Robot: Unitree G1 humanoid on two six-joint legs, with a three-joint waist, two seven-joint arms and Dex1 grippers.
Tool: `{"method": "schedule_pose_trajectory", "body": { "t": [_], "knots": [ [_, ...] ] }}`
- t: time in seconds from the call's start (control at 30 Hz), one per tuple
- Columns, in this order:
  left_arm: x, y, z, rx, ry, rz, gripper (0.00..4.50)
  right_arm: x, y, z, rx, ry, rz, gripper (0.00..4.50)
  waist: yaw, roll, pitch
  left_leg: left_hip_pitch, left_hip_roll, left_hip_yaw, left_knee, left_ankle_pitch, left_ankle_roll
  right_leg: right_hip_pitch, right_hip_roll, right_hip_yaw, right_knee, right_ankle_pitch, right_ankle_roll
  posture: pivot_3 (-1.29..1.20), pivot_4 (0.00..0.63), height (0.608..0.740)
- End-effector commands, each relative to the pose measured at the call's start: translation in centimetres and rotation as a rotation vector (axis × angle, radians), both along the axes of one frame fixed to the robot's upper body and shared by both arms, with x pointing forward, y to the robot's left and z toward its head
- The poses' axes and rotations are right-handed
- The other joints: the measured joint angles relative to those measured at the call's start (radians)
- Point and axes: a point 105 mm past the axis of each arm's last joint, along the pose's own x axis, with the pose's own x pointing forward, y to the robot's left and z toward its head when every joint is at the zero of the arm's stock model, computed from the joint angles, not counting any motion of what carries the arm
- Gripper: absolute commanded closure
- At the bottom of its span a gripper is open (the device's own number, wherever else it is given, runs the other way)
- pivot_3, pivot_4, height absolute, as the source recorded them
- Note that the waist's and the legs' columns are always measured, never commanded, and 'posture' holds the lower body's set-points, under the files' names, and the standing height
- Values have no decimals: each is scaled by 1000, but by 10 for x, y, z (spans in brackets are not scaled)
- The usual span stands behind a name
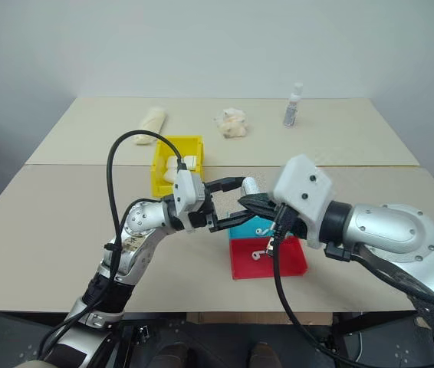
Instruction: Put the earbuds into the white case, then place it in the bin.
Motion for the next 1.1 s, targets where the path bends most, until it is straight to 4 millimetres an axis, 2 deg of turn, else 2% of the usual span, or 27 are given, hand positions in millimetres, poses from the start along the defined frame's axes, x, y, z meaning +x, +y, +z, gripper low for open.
{"method": "schedule_pose_trajectory", "body": {
  "t": [0.03,0.1,0.17,0.27,0.37,0.47,0.57,0.63,0.73,0.83,1.0,1.1],
  "knots": [
    [-4,4,15,-53,-70,4,1717,-18,3,22,54,-106,73,4478,1,0,0,0,0,0,0,0,0,0,0,0,0,0,0,0,150,740],
    [2,11,12,-6,-84,52,1717,-20,0,29,90,-131,74,4478,0,0,0,0,0,0,0,0,0,0,0,0,0,0,0,0,150,740],
    [12,23,12,17,-90,136,1717,-15,-10,28,79,-132,14,4478,0,0,0,0,0,0,0,0,0,0,0,0,0,0,0,0,150,740],
    [31,49,29,-96,-79,306,1717,-4,-27,15,47,-96,-94,4478,2,0,0,1,0,0,0,0,0,1,0,0,0,0,0,0,150,740],
    [53,72,50,-186,-65,496,1717,-1,-32,3,52,-66,-126,4478,5,-1,0,0,0,0,0,0,0,1,0,0,0,0,0,0,150,740],
    [82,89,56,-163,-35,718,1717,1,-35,-10,45,-24,-144,4478,10,-1,0,0,0,0,1,0,0,1,0,0,0,0,0,0,150,740],
    [119,104,42,-78,40,946,1717,4,-37,-20,23,-1,-151,4478,12,-1,0,0,-1,1,1,0,0,2,0,0,0,0,1,0,150,740],
    [133,108,33,-58,90,1035,1717,7,-37,-24,22,5,-157,4478,11,-1,0,0,-1,1,1,0,0,2,0,-1,0,1,1,0,150,740],
    [148,111,19,-13,147,1115,1717,12,-37,-28,23,13,-168,4478,10,-2,0,0,-1,1,0,0,0,1,0,-1,1,1,1,0,150,740],
    [151,107,13,-21,189,1077,1717,12,-36,-30,22,17,-168,4478,6,-2,0,-3,-1,1,0,0,0,-2,0,-1,2,1,1,0,150,740],
    [148,101,5,14,159,1035,39,11,-39,-34,9,28,-191,4500,9,-2,0,-4,-1,2,1,0,-1,-2,0,-2,2,1,1,0,150,740],
    [146,101,6,13,142,1025,39,9,-39,-35,1,38,-187,4500,10,-2,0,-4,-1,2,1,1,-1,-2,0,-2,2,1,1,0,150,740]
  ]
}}
